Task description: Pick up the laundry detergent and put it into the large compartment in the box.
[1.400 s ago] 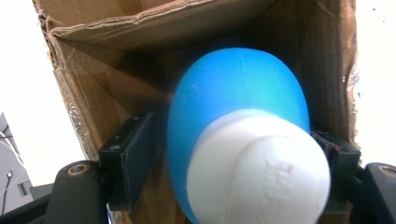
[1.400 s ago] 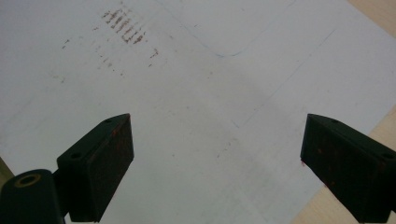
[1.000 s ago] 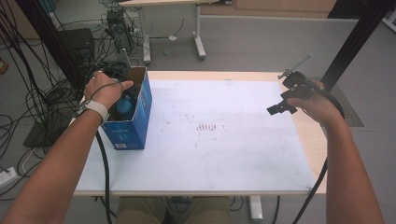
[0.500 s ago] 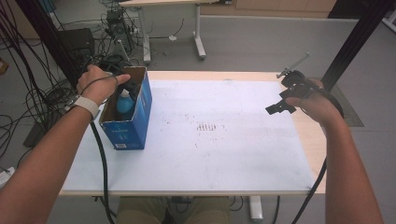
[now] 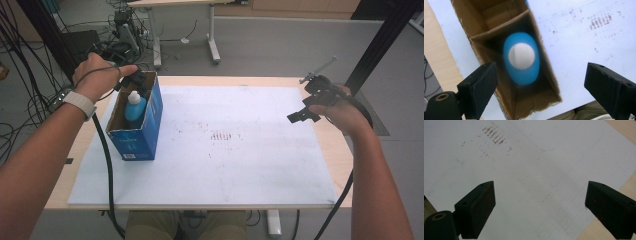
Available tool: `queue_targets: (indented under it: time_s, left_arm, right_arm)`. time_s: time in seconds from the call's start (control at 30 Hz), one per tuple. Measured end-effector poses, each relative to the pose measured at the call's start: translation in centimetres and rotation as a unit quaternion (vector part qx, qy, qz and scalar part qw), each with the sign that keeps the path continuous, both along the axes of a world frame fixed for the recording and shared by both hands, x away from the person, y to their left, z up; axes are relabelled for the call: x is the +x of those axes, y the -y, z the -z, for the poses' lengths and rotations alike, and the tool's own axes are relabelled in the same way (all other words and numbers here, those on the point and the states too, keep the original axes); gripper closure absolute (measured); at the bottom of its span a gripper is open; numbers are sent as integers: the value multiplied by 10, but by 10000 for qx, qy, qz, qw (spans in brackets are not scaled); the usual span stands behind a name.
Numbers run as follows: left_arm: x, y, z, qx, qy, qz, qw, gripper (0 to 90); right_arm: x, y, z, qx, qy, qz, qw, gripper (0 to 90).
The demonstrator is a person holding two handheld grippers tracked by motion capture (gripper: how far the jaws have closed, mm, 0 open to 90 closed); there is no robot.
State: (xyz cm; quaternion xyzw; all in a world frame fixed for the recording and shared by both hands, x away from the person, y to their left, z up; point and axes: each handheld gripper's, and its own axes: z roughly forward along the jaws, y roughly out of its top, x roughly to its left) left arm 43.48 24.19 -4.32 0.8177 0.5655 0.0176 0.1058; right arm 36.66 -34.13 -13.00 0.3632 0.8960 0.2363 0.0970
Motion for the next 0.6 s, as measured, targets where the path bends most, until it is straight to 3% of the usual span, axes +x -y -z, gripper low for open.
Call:
queue_targets:
  time_s: [0.13,0.33,0.6]
  left_arm:
    - [-2,2,-13,-119,36,239,9996,113]
    - [-13,13,-32,-112,261,564,9980,93]
    - [-15,29,-47,-238,366,1239,9913,77]
  right_arm:
    - [-2,2,0,4,6,24,10000,95]
    - [-6,2,-2,8,-4,83,10000,95]
    - [-10,2,2,67,-34,130,9999,88]
